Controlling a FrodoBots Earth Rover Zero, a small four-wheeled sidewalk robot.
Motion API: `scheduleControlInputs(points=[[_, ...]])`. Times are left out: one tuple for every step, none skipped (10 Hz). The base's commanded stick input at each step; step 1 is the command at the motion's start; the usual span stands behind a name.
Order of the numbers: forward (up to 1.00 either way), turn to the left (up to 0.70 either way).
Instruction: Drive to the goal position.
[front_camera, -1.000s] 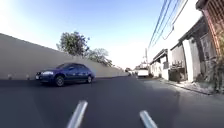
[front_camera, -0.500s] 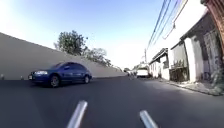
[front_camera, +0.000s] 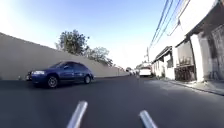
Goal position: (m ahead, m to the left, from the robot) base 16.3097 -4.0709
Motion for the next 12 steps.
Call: scheduleControlInputs(points=[[0.85, 0.0], [0.85, 0.0], [0.85, -0.09], [0.85, -0.33], [0.85, -0.34], [0.85, -0.34], [0.85, -0.34], [0.85, -0.34], [0.85, -0.34], [0.85, -0.34], [0.85, -0.34], [0.85, -0.34]])
